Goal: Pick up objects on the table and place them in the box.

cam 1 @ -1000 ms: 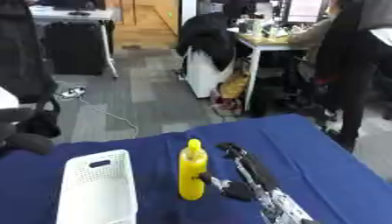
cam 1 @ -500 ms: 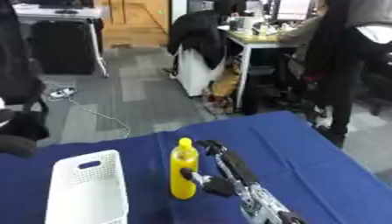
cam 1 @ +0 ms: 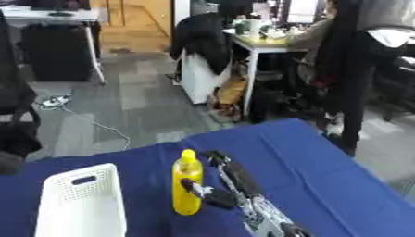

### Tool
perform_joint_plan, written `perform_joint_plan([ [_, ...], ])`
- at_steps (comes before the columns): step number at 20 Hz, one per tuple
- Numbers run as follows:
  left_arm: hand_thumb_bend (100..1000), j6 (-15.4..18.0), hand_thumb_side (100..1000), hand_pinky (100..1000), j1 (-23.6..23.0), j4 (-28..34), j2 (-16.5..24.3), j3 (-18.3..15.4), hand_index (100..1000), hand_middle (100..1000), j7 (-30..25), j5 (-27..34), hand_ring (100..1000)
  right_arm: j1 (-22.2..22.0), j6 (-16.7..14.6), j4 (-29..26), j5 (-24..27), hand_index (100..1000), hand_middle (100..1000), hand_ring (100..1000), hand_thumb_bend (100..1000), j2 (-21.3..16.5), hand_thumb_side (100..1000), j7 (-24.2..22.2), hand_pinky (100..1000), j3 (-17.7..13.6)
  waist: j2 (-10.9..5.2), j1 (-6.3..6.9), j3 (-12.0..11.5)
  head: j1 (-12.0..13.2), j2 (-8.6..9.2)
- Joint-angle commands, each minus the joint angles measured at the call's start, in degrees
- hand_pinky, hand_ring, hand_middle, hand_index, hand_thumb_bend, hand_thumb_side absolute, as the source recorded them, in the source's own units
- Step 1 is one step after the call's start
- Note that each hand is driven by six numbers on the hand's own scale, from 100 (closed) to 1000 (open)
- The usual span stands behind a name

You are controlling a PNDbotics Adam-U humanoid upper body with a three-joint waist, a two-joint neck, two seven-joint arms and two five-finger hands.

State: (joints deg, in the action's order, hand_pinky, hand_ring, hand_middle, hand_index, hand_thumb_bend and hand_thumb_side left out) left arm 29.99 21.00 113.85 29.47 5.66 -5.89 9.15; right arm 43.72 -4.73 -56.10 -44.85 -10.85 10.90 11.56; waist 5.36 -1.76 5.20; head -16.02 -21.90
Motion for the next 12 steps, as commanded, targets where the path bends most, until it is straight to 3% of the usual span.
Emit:
perform_joint_plan([
  [1,239,0.04,887,696,1.11,0.74,0.28,-0.26,878,864,-0.19,0.44,614,1.67,0.16,-0.05,-0.31,945,870,764,643,-0.16,999,0.61,785,-0.58,-0.55,0.25,-0.09,-0.74,0.93],
  [5,240,-0.01,886,696,1.33,0.74,0.18,-0.25,878,864,-0.19,0.60,614,2.02,0.19,0.26,0.02,979,902,813,634,0.09,999,1.10,843,-0.69,-0.49,0.23,-0.24,-0.87,1.10],
  [6,240,-0.02,886,696,1.38,0.74,0.16,-0.25,878,864,-0.19,0.64,614,2.08,0.10,0.31,0.28,1000,940,862,622,0.13,994,1.18,891,-0.69,-0.49,0.21,-0.27,-0.88,1.14],
  [12,241,-0.08,885,696,1.64,0.74,0.10,-0.27,877,864,-0.16,0.90,615,2.20,-1.15,0.81,2.31,1000,989,905,595,0.59,982,1.31,960,-0.44,-0.55,0.13,-0.49,-0.71,1.30],
])
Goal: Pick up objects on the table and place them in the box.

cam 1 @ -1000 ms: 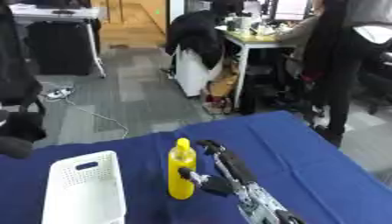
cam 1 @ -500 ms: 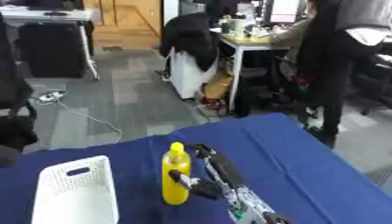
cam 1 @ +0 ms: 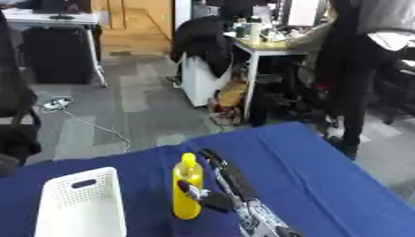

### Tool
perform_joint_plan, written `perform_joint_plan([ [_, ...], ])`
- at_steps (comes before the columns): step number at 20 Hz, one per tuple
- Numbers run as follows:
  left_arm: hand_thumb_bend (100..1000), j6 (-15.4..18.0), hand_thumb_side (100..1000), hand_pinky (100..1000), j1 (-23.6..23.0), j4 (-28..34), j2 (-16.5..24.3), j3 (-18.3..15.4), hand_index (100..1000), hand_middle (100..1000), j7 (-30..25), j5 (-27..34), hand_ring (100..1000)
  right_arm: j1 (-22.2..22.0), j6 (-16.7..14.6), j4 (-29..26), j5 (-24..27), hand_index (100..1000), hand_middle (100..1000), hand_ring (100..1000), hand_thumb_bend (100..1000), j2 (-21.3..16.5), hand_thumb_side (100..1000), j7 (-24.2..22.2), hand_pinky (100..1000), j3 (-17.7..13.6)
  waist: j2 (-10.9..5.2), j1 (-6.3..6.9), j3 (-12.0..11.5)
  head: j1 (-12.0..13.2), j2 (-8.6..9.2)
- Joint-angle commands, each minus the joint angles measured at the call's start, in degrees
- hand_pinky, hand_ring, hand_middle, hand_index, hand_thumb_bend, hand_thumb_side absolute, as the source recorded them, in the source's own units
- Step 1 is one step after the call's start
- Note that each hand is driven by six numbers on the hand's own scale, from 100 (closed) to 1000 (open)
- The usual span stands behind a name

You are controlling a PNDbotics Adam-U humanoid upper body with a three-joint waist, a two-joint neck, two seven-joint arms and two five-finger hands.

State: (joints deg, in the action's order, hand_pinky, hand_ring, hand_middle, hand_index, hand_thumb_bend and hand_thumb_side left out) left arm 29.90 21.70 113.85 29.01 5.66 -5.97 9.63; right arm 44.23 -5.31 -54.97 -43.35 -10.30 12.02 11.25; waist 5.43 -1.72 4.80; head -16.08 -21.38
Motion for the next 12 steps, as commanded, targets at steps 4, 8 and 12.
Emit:
perform_joint_plan([
  [4,242,0.04,885,697,1.12,0.74,0.56,-0.29,877,863,-0.04,0.57,616,1.75,-1.32,0.03,1.38,1000,988,934,595,0.14,970,1.13,982,-0.18,-0.61,0.05,-0.16,-0.12,0.64],
  [8,242,0.03,884,697,1.36,0.74,0.48,-0.29,877,863,-0.03,0.68,616,1.89,-1.95,0.52,2.00,1000,987,906,598,0.33,977,1.92,956,-0.14,-0.50,0.02,-0.31,-0.12,0.54],
  [12,243,-0.04,884,697,1.67,0.74,0.34,-0.30,877,863,-0.01,0.85,616,2.32,-1.60,1.02,2.07,1000,968,877,602,0.31,984,1.90,924,-0.16,-0.39,-0.02,-0.57,-0.29,0.65],
])
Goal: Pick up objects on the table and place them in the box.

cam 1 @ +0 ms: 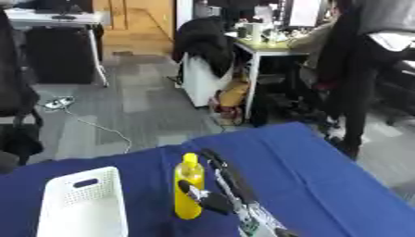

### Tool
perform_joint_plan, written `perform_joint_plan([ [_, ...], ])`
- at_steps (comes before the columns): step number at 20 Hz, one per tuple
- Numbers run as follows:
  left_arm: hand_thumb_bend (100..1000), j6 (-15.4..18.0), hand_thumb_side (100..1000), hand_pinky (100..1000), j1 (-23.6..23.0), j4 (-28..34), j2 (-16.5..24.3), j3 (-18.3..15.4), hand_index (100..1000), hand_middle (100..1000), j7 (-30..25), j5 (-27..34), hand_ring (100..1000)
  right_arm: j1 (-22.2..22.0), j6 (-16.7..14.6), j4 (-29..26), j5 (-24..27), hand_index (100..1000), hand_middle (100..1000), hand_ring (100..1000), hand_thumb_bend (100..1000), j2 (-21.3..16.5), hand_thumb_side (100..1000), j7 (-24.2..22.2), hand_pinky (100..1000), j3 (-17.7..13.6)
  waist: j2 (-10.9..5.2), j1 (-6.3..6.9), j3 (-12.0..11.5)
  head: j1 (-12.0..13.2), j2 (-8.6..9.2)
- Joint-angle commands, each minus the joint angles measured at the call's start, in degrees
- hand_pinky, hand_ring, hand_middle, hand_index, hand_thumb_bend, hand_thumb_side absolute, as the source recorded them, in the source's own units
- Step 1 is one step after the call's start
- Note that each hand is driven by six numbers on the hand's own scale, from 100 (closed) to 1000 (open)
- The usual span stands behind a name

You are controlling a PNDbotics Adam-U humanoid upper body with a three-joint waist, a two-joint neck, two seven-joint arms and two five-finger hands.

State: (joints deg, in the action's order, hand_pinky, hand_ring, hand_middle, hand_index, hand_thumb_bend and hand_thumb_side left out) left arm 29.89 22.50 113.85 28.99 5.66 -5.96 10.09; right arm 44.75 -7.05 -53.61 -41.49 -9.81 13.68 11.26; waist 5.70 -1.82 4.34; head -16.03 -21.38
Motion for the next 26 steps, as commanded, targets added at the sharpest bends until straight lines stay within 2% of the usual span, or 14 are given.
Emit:
perform_joint_plan([
  [1,243,-0.05,884,697,0.96,0.74,0.32,-0.32,877,863,0.00,0.43,616,1.92,0.32,-0.18,0.15,1000,967,875,604,-0.17,986,0.23,923,-0.22,-0.60,0.08,-0.17,-0.43,0.78],
  [3,244,-0.07,884,697,1.16,0.74,0.22,-0.31,877,863,-0.02,0.51,616,2.21,0.64,0.16,0.09,1000,962,872,610,-0.18,988,0.26,919,-0.38,-0.44,0.14,-0.28,-0.56,0.98],
  [4,243,-0.08,884,697,1.23,0.74,0.18,-0.30,877,863,-0.04,0.53,616,2.33,0.75,0.32,0.07,1000,961,872,574,-0.18,979,0.31,919,-0.46,-0.39,0.15,-0.32,-0.58,1.02],
  [6,244,-0.12,884,696,1.40,0.74,0.01,-0.30,877,863,-0.08,0.60,616,2.75,1.14,0.89,0.09,1000,952,867,617,-0.22,992,0.27,915,-0.67,-0.19,0.21,-0.50,-0.90,1.29],
  [10,245,-0.27,885,695,1.54,0.74,-0.34,-0.31,878,864,-0.21,0.68,615,3.76,2.40,2.79,0.45,1000,938,867,603,-0.21,1000,-1.17,908,-0.97,0.09,0.27,-0.97,-1.60,1.78],
  [16,246,-0.67,886,694,1.97,0.74,-1.04,-0.33,879,865,-0.47,0.78,613,5.76,4.63,5.09,-1.08,1000,921,871,604,-0.74,1000,-5.59,909,-1.21,0.86,0.30,-1.73,-4.68,3.65],
  [26,249,-0.97,886,693,3.77,0.74,-2.02,-0.15,879,866,-0.99,1.24,613,8.76,5.59,8.65,-4.75,992,893,866,630,-1.57,961,-8.64,907,-2.28,2.54,0.16,-3.67,-10.36,6.61],
])
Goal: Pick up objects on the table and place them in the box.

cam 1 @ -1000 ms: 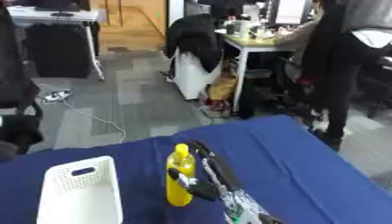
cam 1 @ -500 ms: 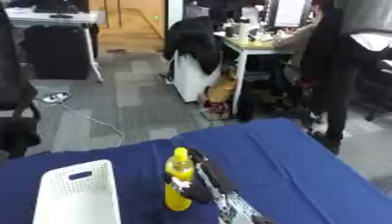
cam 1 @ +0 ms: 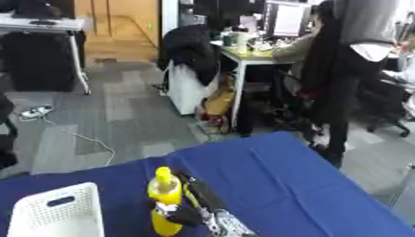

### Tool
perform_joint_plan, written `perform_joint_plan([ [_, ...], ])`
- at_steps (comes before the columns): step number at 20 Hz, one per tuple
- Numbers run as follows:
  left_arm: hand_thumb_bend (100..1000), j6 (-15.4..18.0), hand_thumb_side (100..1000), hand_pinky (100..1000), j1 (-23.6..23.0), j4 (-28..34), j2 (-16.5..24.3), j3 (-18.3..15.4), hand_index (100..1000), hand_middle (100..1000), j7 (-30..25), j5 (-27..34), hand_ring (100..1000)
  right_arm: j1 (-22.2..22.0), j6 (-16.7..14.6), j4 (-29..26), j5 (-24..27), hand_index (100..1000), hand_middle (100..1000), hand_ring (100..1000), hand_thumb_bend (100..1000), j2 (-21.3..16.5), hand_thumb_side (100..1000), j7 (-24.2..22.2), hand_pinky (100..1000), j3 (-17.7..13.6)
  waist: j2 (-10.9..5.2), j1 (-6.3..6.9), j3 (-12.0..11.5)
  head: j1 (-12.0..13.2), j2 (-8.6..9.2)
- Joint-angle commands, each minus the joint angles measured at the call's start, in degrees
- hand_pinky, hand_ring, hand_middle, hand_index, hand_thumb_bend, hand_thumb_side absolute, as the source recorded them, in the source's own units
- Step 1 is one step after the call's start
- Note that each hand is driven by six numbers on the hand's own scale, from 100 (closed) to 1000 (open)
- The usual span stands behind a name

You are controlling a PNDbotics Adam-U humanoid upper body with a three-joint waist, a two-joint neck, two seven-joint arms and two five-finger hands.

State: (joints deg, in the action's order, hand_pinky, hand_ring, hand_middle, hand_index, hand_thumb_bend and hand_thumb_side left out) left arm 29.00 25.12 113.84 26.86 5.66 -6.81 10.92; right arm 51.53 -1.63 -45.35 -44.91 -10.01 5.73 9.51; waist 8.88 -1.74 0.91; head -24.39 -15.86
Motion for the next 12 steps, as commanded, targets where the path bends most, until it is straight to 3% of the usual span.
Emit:
perform_joint_plan([
  [1,249,-0.12,885,693,1.37,0.75,0.02,-0.10,879,866,-0.18,0.53,613,2.11,0.24,0.90,-2.02,983,887,859,627,-1.37,959,-0.89,894,-0.71,-0.54,0.02,-0.46,-2.51,1.24],
  [3,250,-0.22,885,693,1.89,0.75,-0.13,-0.04,878,866,-0.26,0.83,613,2.40,0.43,2.00,-3.32,968,875,846,627,-1.31,956,-1.09,865,-1.15,-0.27,-0.13,-0.85,-3.26,1.42],
  [6,252,-0.36,885,694,2.84,0.75,-0.48,0.12,879,866,-0.49,1.30,614,2.96,1.02,3.37,-4.95,905,847,790,613,-1.25,938,-0.99,739,-1.76,0.23,-0.33,-1.61,-4.50,1.74],
  [7,253,-0.43,885,694,3.11,0.75,-0.61,0.16,879,866,-0.57,1.47,614,3.08,1.27,3.56,-5.28,840,796,683,577,-1.20,895,-0.61,570,-1.97,0.35,-0.40,-1.85,-4.67,1.80],
  [8,253,-0.53,885,694,3.34,0.75,-0.71,0.20,879,866,-0.66,1.63,614,3.12,1.68,3.64,-5.43,811,767,619,546,-1.04,852,0.26,472,-2.22,0.45,-0.49,-2.06,-4.71,1.83],
  [9,253,-0.61,885,694,3.49,0.75,-0.77,0.22,879,866,-0.77,1.75,614,3.13,2.05,3.66,-5.49,744,677,502,528,-0.90,795,1.29,246,-2.35,0.52,-0.55,-2.20,-4.74,1.92],
  [10,253,-0.69,885,694,3.66,0.75,-0.84,0.26,879,866,-0.87,1.87,614,3.03,2.49,3.64,-5.45,707,620,455,514,-0.80,761,2.65,180,-2.46,0.58,-0.63,-2.35,-4.72,2.02],
  [11,254,-0.76,884,694,3.80,0.75,-0.89,0.28,879,866,-0.96,1.98,614,2.88,2.78,3.64,-5.39,640,514,346,460,-0.81,673,3.83,100,-2.40,0.62,-0.68,-2.45,-4.66,2.06],
  [12,254,-0.79,884,694,3.97,0.75,-0.95,0.31,879,866,-1.03,2.10,614,2.61,2.99,3.59,-5.18,586,441,263,403,-0.94,610,4.96,100,-2.34,0.66,-0.73,-2.55,-4.54,2.07],
])
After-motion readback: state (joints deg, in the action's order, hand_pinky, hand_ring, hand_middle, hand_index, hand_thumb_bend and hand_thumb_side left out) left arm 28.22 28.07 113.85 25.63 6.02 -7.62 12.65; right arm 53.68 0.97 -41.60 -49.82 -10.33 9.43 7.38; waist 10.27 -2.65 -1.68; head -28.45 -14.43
